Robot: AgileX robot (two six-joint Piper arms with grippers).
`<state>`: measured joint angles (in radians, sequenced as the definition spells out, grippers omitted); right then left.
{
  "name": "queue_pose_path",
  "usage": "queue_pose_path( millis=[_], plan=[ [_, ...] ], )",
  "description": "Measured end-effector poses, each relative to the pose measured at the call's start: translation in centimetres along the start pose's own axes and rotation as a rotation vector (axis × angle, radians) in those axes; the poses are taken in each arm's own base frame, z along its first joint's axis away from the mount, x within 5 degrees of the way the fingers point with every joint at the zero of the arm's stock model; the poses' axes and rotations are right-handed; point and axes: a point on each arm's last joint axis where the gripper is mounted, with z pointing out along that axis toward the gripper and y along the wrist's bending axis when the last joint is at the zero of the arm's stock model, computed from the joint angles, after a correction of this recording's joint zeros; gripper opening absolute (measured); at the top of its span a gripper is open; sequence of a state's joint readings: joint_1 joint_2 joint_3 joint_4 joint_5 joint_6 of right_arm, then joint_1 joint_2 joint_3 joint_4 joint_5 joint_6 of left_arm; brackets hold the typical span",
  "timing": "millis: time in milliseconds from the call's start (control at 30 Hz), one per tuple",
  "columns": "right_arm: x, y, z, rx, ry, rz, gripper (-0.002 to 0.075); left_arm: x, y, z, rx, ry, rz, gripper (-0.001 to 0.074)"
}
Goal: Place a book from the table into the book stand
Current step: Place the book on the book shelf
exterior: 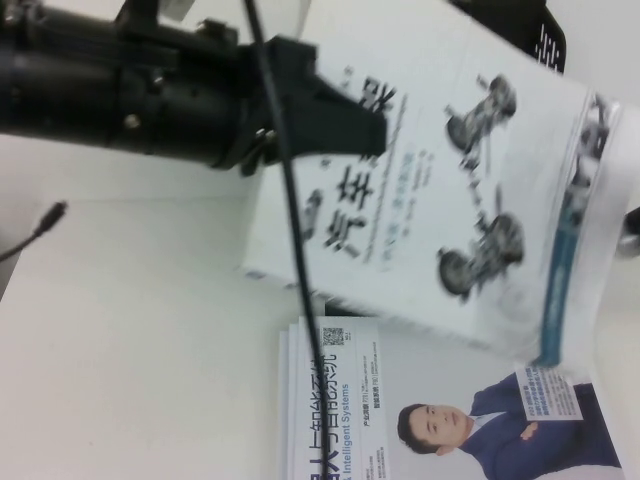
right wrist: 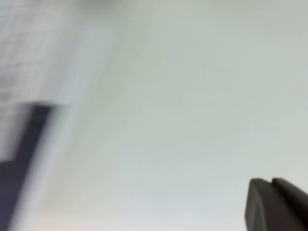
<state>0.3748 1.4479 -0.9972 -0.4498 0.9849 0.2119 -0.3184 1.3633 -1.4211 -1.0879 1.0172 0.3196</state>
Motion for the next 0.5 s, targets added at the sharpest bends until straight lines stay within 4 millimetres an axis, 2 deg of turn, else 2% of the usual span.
queue_pose_path(
  millis=[233,367,500],
  plan=[
    [1.7,-5.1,-3.4,0.284,-0.117,0.205,-0.0001,-0.7,-0.5,2.1,0.02,-0.044,0.001,0.0113],
    [3.3,-7.7,-4.5,0.352,-0.14,0.324,-0.0001,-1.8,-0.5,2.9,0.04,-0.053,-0.007,0.0114],
    [4.8,-9.5,-5.5,0.381,-0.164,0.445,-0.0001,-3.8,-1.0,3.1,0.05,-0.129,0.007,0.0114]
  ],
)
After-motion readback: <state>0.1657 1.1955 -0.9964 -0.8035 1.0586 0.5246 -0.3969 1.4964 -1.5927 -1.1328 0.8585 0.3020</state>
